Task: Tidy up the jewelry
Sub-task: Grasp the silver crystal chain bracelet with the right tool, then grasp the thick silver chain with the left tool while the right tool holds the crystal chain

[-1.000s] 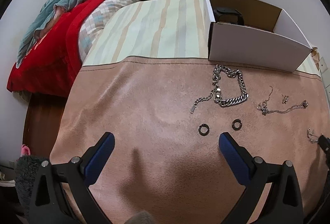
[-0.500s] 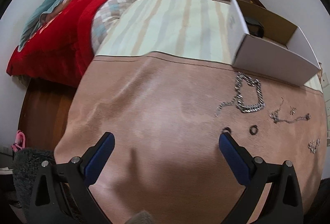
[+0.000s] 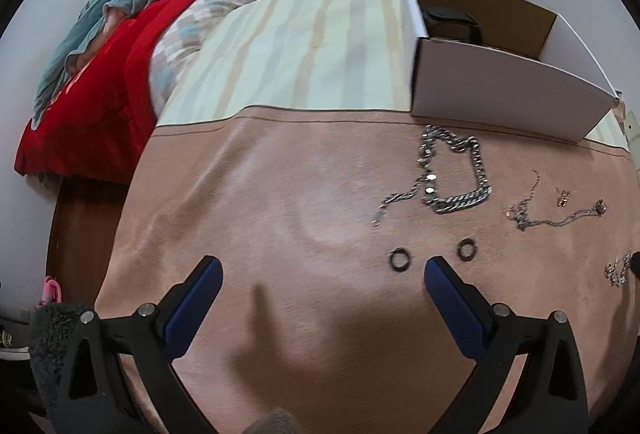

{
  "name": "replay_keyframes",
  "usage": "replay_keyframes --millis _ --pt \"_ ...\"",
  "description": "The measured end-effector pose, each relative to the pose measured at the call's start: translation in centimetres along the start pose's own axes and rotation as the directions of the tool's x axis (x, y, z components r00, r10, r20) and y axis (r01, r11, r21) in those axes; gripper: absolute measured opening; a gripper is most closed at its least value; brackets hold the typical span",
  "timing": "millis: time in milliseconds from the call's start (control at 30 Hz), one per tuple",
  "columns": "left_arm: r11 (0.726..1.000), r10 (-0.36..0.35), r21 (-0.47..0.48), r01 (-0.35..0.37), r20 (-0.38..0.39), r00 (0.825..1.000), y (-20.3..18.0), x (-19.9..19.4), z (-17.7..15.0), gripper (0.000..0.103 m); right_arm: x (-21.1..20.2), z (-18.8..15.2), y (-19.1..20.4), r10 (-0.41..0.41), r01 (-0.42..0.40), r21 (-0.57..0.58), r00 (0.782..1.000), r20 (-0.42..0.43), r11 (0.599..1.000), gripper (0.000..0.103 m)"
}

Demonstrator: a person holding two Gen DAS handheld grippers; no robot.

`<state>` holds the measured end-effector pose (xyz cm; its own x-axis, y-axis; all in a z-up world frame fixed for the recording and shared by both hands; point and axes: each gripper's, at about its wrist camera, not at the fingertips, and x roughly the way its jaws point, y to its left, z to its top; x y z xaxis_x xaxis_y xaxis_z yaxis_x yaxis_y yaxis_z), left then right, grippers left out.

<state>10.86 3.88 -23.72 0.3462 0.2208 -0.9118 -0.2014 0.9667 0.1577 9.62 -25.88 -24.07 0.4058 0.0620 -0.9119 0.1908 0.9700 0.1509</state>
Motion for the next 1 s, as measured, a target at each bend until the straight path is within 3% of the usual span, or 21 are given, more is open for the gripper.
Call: replay_keyframes --millis 233,300,333,567,767,933,1000 --pt "1.0 0.008 0.003 -0.008 0.01 1.0 -0.6 -0.2 0.6 0.103 1.0 -0.5 2.5 -0.116 0.122 -0.14 0.992 0.049 0.983 0.033" --pt "1.0 0.003 0.0 -0.003 0.001 1.0 -0.5 0.0 0.7 0.103 1.0 -0.4 2.6 -0.093 0.099 -0.137 0.994 0.055 0.986 0.009" --pt "1.0 0.003 -0.001 -0.003 -0.002 1.0 -0.4 0.1 0.7 0.103 0.9 -0.4 2.3 -0.075 0.081 -0.125 0.996 0.053 0.989 0.007" --pt "0.998 -0.032 -0.05 0.03 -0.042 0.999 1.3 1.0 1.4 0.103 -2.8 0.8 1.7 0.065 -0.062 -0.023 0.99 0.124 0.998 0.006" --pt "0.977 -0.184 -0.126 0.172 -0.095 0.978 2.3 3.0 4.1 0.102 -5.8 2.6 4.3 0.144 -0.135 -0.062 0.972 0.185 0.989 0.006" --pt "0.978 -0.206 -0.036 0.204 -0.094 0.974 0.0 4.1 6.6 0.102 -3.9 3.6 5.8 0.146 -0.139 -0.058 0.975 0.17 0.989 0.006" --pt "0.978 -0.209 0.007 0.211 -0.096 0.973 -1.1 4.6 7.1 0.097 -3.0 3.7 6.0 0.143 -0.136 -0.056 0.977 0.16 0.989 0.006"
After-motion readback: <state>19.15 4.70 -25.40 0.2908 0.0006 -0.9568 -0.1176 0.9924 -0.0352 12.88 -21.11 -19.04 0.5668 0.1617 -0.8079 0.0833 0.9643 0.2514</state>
